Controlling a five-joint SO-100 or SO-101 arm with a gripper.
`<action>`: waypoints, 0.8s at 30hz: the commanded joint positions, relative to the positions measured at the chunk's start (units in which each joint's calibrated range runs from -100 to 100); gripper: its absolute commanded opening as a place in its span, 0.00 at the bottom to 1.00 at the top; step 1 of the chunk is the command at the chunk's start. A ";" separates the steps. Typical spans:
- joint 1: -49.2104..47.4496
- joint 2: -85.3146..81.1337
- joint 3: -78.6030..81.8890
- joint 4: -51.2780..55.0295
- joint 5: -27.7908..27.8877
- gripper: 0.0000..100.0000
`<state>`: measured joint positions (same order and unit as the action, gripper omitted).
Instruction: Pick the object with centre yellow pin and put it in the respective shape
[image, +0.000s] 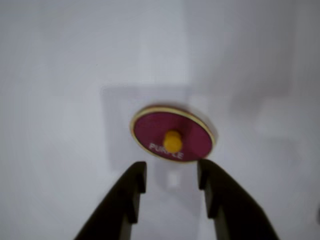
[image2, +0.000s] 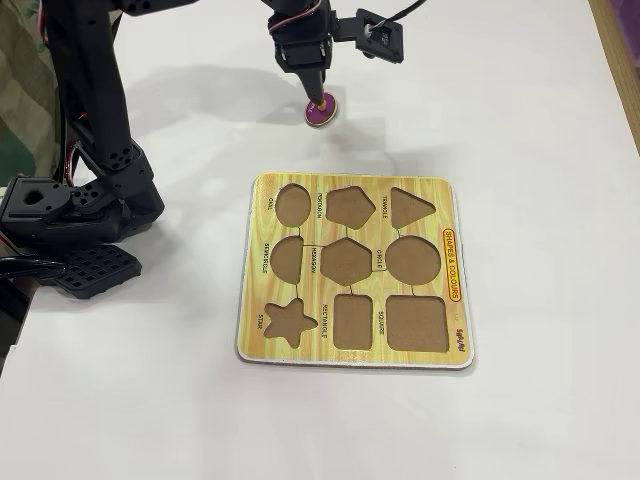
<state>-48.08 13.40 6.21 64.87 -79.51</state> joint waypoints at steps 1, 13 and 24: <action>0.04 -0.10 -3.60 -5.06 -0.20 0.13; 0.72 0.07 -2.43 -5.40 0.17 0.12; 2.28 0.15 -2.34 -5.49 0.27 0.12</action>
<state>-47.24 14.09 6.21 59.98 -79.51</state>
